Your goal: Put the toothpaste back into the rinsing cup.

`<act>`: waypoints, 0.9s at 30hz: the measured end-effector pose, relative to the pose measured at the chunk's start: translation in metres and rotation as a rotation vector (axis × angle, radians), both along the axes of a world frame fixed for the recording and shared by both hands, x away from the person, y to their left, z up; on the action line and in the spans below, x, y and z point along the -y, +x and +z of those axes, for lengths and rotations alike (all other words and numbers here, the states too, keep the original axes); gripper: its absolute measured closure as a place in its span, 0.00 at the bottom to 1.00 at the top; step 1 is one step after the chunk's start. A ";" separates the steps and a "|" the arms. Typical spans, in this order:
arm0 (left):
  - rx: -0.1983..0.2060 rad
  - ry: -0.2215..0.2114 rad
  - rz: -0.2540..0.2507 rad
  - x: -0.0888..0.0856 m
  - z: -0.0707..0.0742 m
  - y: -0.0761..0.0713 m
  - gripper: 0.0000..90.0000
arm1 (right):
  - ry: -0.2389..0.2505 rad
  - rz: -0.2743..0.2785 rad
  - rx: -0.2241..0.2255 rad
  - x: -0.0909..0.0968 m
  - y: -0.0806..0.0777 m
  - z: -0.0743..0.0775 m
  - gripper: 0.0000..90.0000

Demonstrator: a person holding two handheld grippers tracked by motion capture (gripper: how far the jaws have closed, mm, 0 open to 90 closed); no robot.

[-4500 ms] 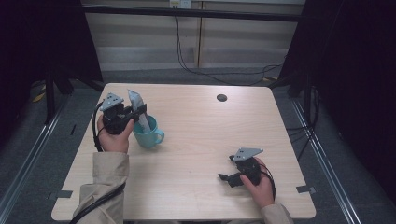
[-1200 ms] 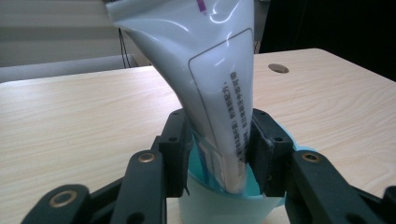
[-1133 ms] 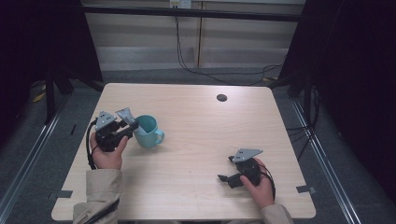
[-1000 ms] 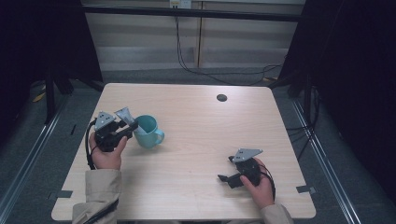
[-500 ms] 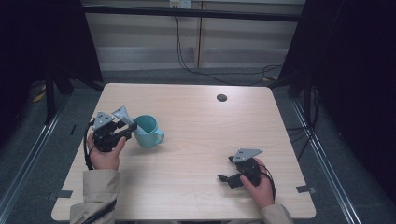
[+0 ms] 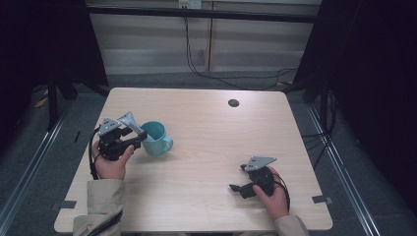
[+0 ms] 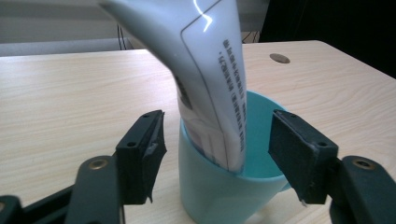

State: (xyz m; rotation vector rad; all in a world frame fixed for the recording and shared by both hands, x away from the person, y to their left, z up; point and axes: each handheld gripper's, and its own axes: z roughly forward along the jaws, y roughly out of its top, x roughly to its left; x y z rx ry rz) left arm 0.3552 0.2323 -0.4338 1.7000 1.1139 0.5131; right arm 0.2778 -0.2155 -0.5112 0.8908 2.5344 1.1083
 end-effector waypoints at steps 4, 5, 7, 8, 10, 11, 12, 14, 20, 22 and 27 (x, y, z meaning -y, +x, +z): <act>-0.010 0.001 0.001 -0.002 -0.001 -0.001 0.36 | 0.000 0.000 0.000 0.000 0.000 0.000 0.15; -0.012 0.007 0.001 -0.002 -0.001 -0.002 0.35 | 0.000 0.000 0.000 0.000 0.000 0.000 0.15; -0.017 -0.004 0.004 -0.003 -0.001 -0.002 0.33 | 0.000 0.000 0.000 0.000 0.000 0.000 0.15; -0.017 0.000 0.003 -0.004 0.000 -0.002 0.32 | 0.000 0.000 0.000 0.000 0.000 0.000 0.15; -0.021 0.007 0.000 -0.004 0.000 -0.003 0.31 | 0.000 0.000 0.000 0.000 0.000 0.000 0.15; -0.022 0.009 0.000 -0.004 0.000 -0.003 0.30 | 0.000 0.000 0.000 0.000 0.000 0.000 0.15; -0.024 0.008 -0.002 -0.005 0.000 -0.004 0.30 | 0.000 0.000 0.000 0.000 0.000 0.000 0.15; -0.025 0.006 -0.001 -0.005 0.001 -0.004 0.29 | 0.000 0.000 0.000 0.000 0.000 0.000 0.15; -0.023 0.011 -0.013 -0.006 0.000 -0.008 0.27 | 0.000 0.000 0.000 0.000 0.000 0.000 0.15; -0.024 0.007 -0.012 -0.005 -0.001 -0.009 0.27 | 0.000 0.000 0.000 0.000 0.000 0.000 0.15; -0.022 0.002 -0.017 -0.006 -0.003 -0.013 0.27 | 0.000 0.001 0.000 0.000 0.000 0.000 0.15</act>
